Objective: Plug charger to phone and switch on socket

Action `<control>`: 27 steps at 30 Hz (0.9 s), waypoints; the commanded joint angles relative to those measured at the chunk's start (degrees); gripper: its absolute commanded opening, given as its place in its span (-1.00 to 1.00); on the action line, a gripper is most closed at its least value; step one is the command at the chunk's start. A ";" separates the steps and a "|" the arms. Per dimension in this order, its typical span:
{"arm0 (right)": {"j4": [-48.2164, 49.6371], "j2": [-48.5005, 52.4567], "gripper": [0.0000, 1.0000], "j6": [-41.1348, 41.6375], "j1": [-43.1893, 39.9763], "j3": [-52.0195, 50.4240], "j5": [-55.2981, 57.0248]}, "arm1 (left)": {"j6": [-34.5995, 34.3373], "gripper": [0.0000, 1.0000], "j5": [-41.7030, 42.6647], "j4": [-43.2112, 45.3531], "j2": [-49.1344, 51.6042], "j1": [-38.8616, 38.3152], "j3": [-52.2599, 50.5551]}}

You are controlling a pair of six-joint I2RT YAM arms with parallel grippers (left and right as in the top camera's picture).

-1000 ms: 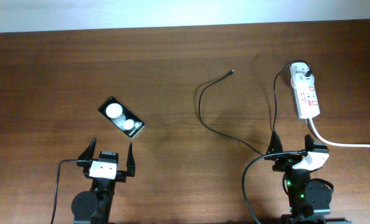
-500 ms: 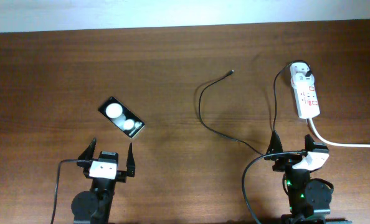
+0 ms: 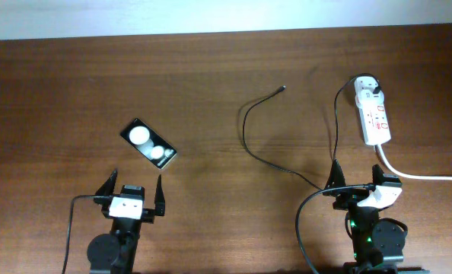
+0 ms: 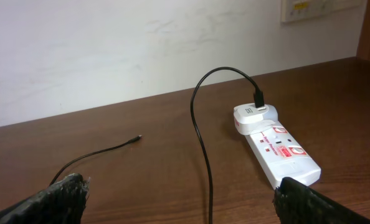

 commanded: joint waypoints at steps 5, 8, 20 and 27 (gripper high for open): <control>-0.07 -0.44 0.98 -0.59 -0.20 -0.52 -0.31 | -0.11 0.98 -0.22 -0.07 -0.24 0.31 -0.35; -0.07 -0.44 0.98 -0.59 -0.20 -0.52 -0.31 | -0.11 0.98 -0.22 -0.09 -0.22 0.31 -0.35; -0.07 -0.44 0.98 -0.59 -0.20 -0.52 -0.31 | 0.09 0.98 -4.13 13.49 -0.24 0.31 -0.31; -0.07 -0.44 0.97 -0.59 -0.20 -0.52 -0.31 | 0.07 0.98 -4.11 22.18 0.11 0.31 3.30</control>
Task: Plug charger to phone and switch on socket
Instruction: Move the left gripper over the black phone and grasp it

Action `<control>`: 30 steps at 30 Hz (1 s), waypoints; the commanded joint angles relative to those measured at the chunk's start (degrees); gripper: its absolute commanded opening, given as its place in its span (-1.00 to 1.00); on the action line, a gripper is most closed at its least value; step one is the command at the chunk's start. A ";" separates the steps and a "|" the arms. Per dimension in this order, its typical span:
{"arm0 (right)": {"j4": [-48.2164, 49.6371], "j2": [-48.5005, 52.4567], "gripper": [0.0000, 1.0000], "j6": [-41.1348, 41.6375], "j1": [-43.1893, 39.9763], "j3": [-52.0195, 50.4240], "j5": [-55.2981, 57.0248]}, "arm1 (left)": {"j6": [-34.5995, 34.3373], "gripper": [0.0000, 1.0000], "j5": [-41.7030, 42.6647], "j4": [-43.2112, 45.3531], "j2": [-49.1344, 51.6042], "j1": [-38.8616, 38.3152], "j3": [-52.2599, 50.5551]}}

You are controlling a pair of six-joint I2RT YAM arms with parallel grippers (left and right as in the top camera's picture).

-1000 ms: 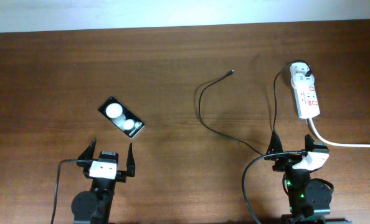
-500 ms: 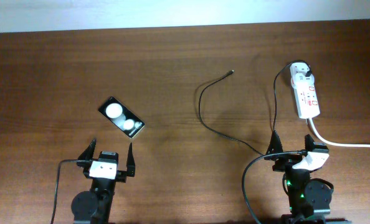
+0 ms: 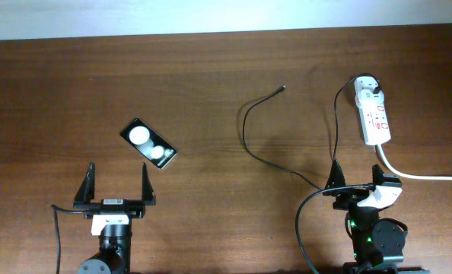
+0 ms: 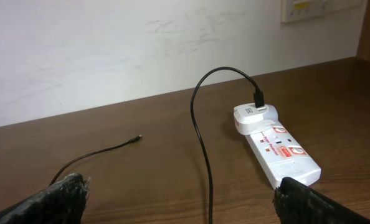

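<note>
A black phone (image 3: pixel 148 143) lies slanted on the table left of centre, two round lit spots on it. The black charger cable (image 3: pixel 249 144) curls across the middle; its free plug tip (image 3: pixel 284 88) rests at the far end, apart from the phone. The cable runs to a white adapter (image 4: pixel 253 116) plugged into the white socket strip (image 3: pixel 374 114) at far right. My left gripper (image 3: pixel 116 181) stands open just below the phone, nothing between its fingers. My right gripper (image 3: pixel 355 175) is open near the front edge, below the strip, the cable passing between its fingers (image 4: pixel 66 196).
A white mains lead (image 3: pixel 424 175) runs from the strip off the right edge. In the right wrist view a white wall and a wall plate (image 4: pixel 313 7) stand behind the table's far edge.
My left gripper has turned from a slanted stance to square-on and sits a little further left and toward the front. Phone, cable, strip and right gripper are where they were.
</note>
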 commanded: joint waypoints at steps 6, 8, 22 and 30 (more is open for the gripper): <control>-0.07 -0.44 0.98 -0.61 -0.20 -0.52 -0.31 | 0.07 0.98 -0.66 -7.85 6.47 0.31 13.79; -0.07 -0.44 0.98 -0.61 -0.20 -0.52 -0.31 | 0.04 0.98 -0.66 -13.51 11.45 0.31 19.76; -0.07 -0.44 0.97 -0.61 -0.20 -0.52 -0.31 | -13.73 0.98 7.26 -62.20 56.17 0.31 65.16; -0.07 -0.44 0.97 -0.61 -0.20 -0.52 -0.31 | -16.72 0.98 20.11 -69.72 71.80 0.31 66.27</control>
